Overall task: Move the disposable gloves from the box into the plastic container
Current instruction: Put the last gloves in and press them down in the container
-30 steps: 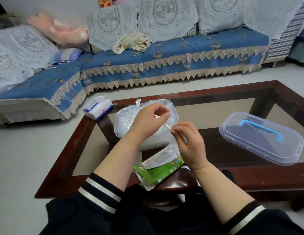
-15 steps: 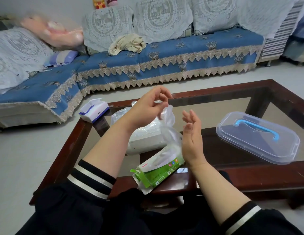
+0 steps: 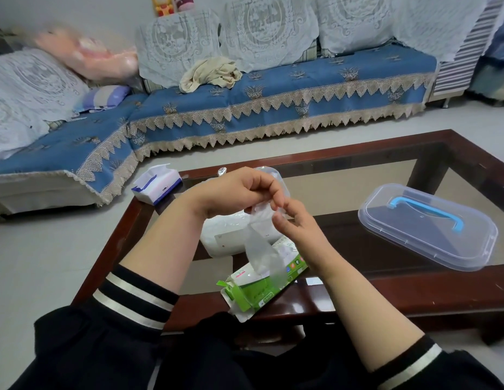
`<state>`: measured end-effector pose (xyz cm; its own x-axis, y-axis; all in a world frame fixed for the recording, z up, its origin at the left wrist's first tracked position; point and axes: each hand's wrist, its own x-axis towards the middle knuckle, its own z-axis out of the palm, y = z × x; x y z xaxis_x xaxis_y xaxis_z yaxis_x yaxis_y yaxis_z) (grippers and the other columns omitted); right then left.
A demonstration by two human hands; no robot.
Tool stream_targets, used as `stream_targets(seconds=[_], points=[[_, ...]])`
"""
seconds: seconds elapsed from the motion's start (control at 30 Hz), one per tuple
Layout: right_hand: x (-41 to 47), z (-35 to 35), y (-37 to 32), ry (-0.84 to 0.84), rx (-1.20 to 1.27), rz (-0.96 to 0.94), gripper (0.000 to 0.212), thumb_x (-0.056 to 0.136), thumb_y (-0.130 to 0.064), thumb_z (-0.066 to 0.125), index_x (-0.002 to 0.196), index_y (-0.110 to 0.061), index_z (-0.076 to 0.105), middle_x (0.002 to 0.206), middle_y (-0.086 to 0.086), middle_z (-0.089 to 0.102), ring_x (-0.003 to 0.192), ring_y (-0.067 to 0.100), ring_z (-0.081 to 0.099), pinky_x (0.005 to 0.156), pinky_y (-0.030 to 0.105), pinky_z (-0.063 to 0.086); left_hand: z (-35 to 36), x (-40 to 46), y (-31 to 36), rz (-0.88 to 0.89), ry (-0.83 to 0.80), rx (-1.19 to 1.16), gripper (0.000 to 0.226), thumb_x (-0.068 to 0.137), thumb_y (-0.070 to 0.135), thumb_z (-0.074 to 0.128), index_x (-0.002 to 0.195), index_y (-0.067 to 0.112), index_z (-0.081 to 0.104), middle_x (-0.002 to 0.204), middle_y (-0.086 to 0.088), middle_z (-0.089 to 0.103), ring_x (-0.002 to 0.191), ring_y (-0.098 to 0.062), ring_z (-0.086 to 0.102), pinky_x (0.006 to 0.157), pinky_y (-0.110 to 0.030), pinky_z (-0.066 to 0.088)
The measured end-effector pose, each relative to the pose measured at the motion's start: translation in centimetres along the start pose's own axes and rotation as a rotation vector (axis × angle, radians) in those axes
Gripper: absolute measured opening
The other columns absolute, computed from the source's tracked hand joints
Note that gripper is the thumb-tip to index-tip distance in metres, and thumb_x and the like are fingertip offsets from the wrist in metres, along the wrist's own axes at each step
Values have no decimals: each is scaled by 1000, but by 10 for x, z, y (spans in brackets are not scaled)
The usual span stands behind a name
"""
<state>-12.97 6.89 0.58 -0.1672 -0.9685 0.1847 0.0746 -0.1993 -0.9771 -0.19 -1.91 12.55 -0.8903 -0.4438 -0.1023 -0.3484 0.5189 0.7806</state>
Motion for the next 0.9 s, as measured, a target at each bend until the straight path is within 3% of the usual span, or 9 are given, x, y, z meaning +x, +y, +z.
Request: stream_targets(seconds=[0.13,0.23,0.33,0.43,0.5,0.6,0.67,0.8,0.9], points=[[1,-8,-6,-18,108,85,30,73,-28,74,93,-6,67,107,-4,70,101,10,63,93,29,44,-8,-6,-5,-52,25,-13,34,93,-10,44,88,15,68,80,9,67,72,-1,56,70,-15,42],[-1,-14,-11,11,138,92,18,74,-24,77,83,-10,70,85,9,73,87,21,67,94,40,47,-16,-11,-11,-70,108,-68,23,91,8,56,85,24,72,92,4,73,101,-7,64,92,-20,43],[0,-14,-17,49,185,75,10,73,-21,76,76,-14,69,72,12,67,71,24,65,80,37,53,-13,-11,-16,-66,199,-124,4,82,23,73,81,26,74,99,-3,73,110,-14,63,98,-27,46],[1,-13,-22,101,258,71,5,78,-12,68,81,-8,68,65,7,63,57,21,59,60,27,53,-5,-8,-17,0,286,-234,14,83,12,72,96,14,68,105,-7,71,100,-11,65,88,-23,50],[0,-13,-26,80,215,61,7,85,-6,63,87,-8,70,63,6,59,54,18,55,57,24,51,-1,-5,-18,38,276,-306,35,80,25,72,110,13,59,115,-3,67,107,-10,63,83,-19,49],[-1,-13,-33,-32,107,52,9,86,-14,61,89,-12,70,61,8,55,52,14,54,54,24,50,12,3,-21,16,139,-251,69,72,39,80,130,22,47,121,-6,62,111,-16,61,90,-27,51],[0,-13,-39,-65,21,55,10,90,-13,59,93,-12,68,57,7,59,48,14,55,51,24,51,23,8,-21,-3,65,-192,68,72,30,80,131,26,48,117,-8,62,100,-14,63,87,-28,52],[2,-18,-44,9,-35,62,6,95,-11,55,99,-10,59,53,3,61,42,16,57,43,26,50,30,14,-17,-11,94,-32,41,84,12,73,119,25,57,101,-8,63,62,2,53,53,-18,44],[2,-26,-44,83,12,61,19,91,-8,59,108,-10,53,49,1,61,39,11,54,42,21,47,28,10,-15,-38,162,11,34,91,15,64,119,29,52,97,-11,63,59,6,52,48,-7,35]])
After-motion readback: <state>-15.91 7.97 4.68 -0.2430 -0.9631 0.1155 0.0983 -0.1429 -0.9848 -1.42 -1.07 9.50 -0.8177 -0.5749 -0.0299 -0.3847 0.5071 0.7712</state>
